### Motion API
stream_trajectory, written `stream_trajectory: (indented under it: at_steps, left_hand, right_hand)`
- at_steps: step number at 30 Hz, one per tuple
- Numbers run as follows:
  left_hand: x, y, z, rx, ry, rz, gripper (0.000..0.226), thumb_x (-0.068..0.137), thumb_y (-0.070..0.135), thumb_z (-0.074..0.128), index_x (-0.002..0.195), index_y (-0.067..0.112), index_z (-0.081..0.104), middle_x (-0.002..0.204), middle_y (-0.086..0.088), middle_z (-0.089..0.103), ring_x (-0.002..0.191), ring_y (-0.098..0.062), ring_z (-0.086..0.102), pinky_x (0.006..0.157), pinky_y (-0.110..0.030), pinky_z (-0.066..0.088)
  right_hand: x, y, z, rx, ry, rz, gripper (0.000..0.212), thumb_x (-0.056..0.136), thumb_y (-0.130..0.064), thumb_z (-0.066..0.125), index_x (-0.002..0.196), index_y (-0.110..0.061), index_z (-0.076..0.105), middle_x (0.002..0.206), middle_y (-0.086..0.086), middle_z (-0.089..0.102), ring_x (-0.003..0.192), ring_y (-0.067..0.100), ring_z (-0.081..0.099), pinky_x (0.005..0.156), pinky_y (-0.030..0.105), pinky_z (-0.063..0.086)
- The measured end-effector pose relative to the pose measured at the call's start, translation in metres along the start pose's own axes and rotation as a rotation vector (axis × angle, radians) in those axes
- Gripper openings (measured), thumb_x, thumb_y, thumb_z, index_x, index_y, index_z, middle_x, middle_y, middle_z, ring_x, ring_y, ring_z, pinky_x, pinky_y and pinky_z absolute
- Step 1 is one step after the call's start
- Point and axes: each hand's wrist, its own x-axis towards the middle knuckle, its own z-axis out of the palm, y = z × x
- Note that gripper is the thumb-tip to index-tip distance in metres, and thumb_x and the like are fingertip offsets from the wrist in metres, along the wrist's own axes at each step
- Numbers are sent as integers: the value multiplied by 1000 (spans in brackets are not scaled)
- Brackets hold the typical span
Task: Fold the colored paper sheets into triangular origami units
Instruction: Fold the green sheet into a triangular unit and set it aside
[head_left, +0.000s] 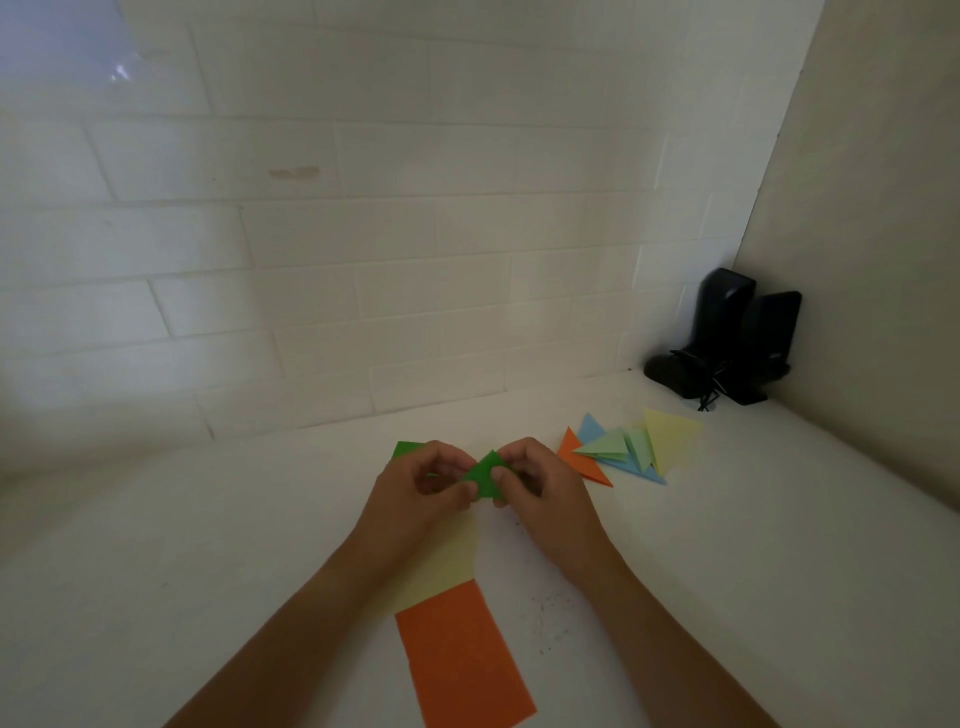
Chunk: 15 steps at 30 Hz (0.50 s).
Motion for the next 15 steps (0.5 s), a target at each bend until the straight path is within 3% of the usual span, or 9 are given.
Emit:
stream_trajectory:
  at_steps: [3, 6, 12, 15]
  left_hand:
    - [2, -1, -1, -10, 20, 39, 13, 87, 3, 79, 97, 12, 77, 83, -10, 76, 75, -23, 74, 76, -31, 60]
    - [1, 1, 1, -8, 30, 56, 11, 88, 0, 77, 96, 7, 77, 78, -11, 75, 66, -17, 71, 68, -22, 57]
    - [0, -1, 2, 26, 40, 59, 15, 86, 7, 81, 98, 16, 80, 82, -5, 78, 76, -21, 76, 76, -24, 59]
    - [0, -1, 1, 29, 45, 64, 12, 89, 6, 78, 97, 14, 80, 76, -7, 78, 74, -24, 75, 76, -26, 60]
  right_hand:
    - [0, 0, 1, -5, -25, -13, 4, 98, -11, 66, 99, -15, 66, 88, 2, 73, 80, 20, 71, 74, 35, 58]
    - [0, -1, 1, -28, -30, -24, 6, 99, -13, 66, 94, -16, 67, 83, 2, 71, 78, 20, 69, 70, 36, 56]
    - [0, -2, -1, -12, 22, 23, 20, 104, -14, 58, 86, -14, 66, 75, 0, 69, 70, 21, 70, 72, 50, 60]
    - [-1, -4, 0, -23, 23, 12, 21, 104, -16, 57, 85, -17, 66, 76, 2, 66, 72, 18, 66, 65, 34, 54]
